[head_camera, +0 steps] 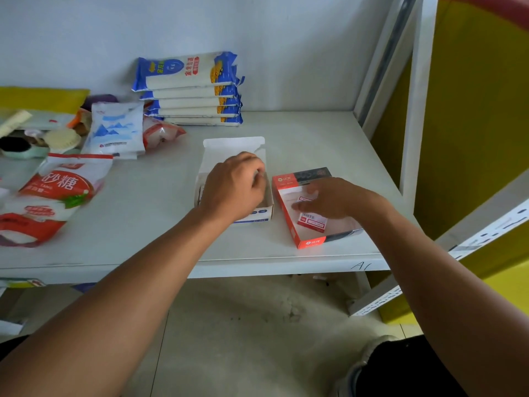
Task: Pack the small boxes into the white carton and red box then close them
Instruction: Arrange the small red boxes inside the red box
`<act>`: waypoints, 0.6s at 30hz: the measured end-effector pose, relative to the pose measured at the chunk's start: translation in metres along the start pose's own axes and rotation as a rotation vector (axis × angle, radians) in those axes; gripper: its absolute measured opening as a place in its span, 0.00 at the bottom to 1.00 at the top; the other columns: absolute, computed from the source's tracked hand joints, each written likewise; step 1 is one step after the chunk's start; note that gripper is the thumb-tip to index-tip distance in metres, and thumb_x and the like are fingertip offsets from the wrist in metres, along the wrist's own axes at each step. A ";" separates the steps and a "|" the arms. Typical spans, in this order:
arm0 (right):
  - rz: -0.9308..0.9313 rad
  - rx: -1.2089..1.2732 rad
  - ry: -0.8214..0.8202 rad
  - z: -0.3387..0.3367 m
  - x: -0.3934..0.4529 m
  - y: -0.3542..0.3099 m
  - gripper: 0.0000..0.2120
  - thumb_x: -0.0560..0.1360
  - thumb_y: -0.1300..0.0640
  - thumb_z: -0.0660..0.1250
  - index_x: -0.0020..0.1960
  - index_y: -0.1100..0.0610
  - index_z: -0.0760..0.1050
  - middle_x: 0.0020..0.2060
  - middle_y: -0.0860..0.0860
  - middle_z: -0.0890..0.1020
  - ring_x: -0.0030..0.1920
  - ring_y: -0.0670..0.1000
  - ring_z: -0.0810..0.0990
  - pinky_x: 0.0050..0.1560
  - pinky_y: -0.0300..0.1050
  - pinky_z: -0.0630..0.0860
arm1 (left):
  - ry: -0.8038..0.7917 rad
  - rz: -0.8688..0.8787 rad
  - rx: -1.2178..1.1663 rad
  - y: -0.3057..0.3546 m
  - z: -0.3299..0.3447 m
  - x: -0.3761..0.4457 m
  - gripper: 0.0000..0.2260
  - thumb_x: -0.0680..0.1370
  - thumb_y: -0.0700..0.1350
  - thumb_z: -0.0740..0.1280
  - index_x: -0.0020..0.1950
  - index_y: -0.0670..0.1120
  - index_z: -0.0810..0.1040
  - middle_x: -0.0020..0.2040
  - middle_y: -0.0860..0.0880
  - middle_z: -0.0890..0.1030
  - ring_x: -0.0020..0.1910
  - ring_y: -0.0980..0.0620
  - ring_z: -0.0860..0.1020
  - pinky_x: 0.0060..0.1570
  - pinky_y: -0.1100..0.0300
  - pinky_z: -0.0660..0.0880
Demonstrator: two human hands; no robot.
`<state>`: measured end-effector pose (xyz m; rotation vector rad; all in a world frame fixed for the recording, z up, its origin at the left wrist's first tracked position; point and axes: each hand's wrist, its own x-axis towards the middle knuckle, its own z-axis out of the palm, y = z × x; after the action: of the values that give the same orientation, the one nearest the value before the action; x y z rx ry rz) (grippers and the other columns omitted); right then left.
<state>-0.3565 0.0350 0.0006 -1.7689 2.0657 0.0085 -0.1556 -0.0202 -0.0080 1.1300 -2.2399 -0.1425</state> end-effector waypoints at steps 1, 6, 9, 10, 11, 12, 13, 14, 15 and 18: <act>-0.006 -0.011 0.001 0.002 0.003 -0.001 0.25 0.73 0.39 0.66 0.63 0.55 0.76 0.60 0.52 0.80 0.53 0.53 0.79 0.52 0.44 0.75 | -0.013 -0.026 -0.003 -0.003 -0.001 0.000 0.08 0.73 0.45 0.60 0.44 0.45 0.79 0.48 0.49 0.81 0.45 0.43 0.79 0.44 0.51 0.76; 0.057 -0.002 0.038 0.006 0.013 -0.008 0.22 0.70 0.44 0.72 0.59 0.56 0.78 0.52 0.53 0.83 0.41 0.50 0.80 0.44 0.42 0.78 | -0.061 -0.071 -0.021 -0.007 -0.001 -0.003 0.07 0.75 0.45 0.61 0.46 0.46 0.79 0.50 0.49 0.81 0.46 0.43 0.78 0.46 0.49 0.76; 0.005 0.028 0.112 0.007 0.010 -0.010 0.23 0.70 0.45 0.73 0.61 0.55 0.76 0.54 0.50 0.82 0.42 0.50 0.78 0.44 0.41 0.77 | -0.060 -0.072 -0.029 -0.007 -0.001 -0.003 0.07 0.75 0.44 0.62 0.46 0.46 0.79 0.49 0.49 0.81 0.46 0.43 0.78 0.46 0.50 0.76; -0.014 0.064 0.142 0.005 0.008 -0.009 0.23 0.70 0.45 0.72 0.61 0.54 0.76 0.54 0.50 0.81 0.44 0.50 0.78 0.45 0.42 0.77 | -0.057 -0.069 -0.028 -0.007 -0.001 -0.003 0.07 0.75 0.45 0.62 0.46 0.46 0.79 0.49 0.49 0.81 0.46 0.43 0.78 0.46 0.50 0.76; -0.036 0.112 0.179 0.003 0.006 -0.008 0.22 0.70 0.46 0.72 0.61 0.53 0.77 0.54 0.50 0.81 0.45 0.50 0.79 0.45 0.42 0.77 | -0.054 -0.066 -0.028 -0.008 -0.002 -0.004 0.08 0.75 0.45 0.61 0.46 0.46 0.79 0.49 0.49 0.81 0.46 0.43 0.78 0.46 0.50 0.76; -0.055 0.166 0.214 -0.001 0.005 -0.005 0.20 0.70 0.47 0.73 0.59 0.53 0.79 0.53 0.50 0.82 0.46 0.50 0.79 0.46 0.44 0.78 | -0.051 -0.065 -0.028 -0.008 -0.003 -0.004 0.08 0.75 0.45 0.61 0.46 0.46 0.79 0.49 0.49 0.81 0.46 0.43 0.78 0.45 0.50 0.76; -0.072 0.230 0.238 -0.005 0.003 -0.003 0.17 0.70 0.49 0.73 0.56 0.53 0.80 0.51 0.50 0.82 0.45 0.49 0.80 0.45 0.45 0.79 | -0.050 -0.065 -0.027 -0.008 -0.003 -0.004 0.08 0.75 0.45 0.61 0.46 0.46 0.79 0.49 0.49 0.81 0.46 0.43 0.78 0.45 0.50 0.76; -0.091 0.299 0.256 -0.008 0.002 0.000 0.14 0.70 0.51 0.74 0.53 0.53 0.81 0.49 0.50 0.82 0.45 0.49 0.79 0.44 0.44 0.80 | -0.052 -0.068 -0.025 -0.008 -0.004 -0.004 0.08 0.75 0.45 0.61 0.46 0.46 0.79 0.50 0.49 0.81 0.46 0.43 0.78 0.45 0.50 0.76; -0.108 0.357 0.260 -0.011 0.000 0.003 0.12 0.69 0.54 0.75 0.52 0.54 0.81 0.49 0.49 0.82 0.45 0.50 0.79 0.41 0.41 0.79 | -0.054 -0.072 -0.023 -0.008 -0.004 -0.004 0.08 0.75 0.44 0.61 0.46 0.46 0.79 0.50 0.49 0.81 0.46 0.44 0.78 0.45 0.50 0.76; -0.114 0.418 0.201 -0.010 0.000 0.012 0.12 0.70 0.59 0.75 0.52 0.55 0.81 0.51 0.47 0.78 0.43 0.48 0.78 0.33 0.31 0.74 | -0.056 -0.077 -0.031 -0.007 -0.004 -0.003 0.08 0.75 0.44 0.61 0.46 0.45 0.79 0.49 0.49 0.81 0.46 0.44 0.78 0.46 0.50 0.76</act>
<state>-0.3713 0.0346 0.0063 -1.6693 1.9138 -0.6116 -0.1474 -0.0220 -0.0090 1.2106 -2.2358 -0.2420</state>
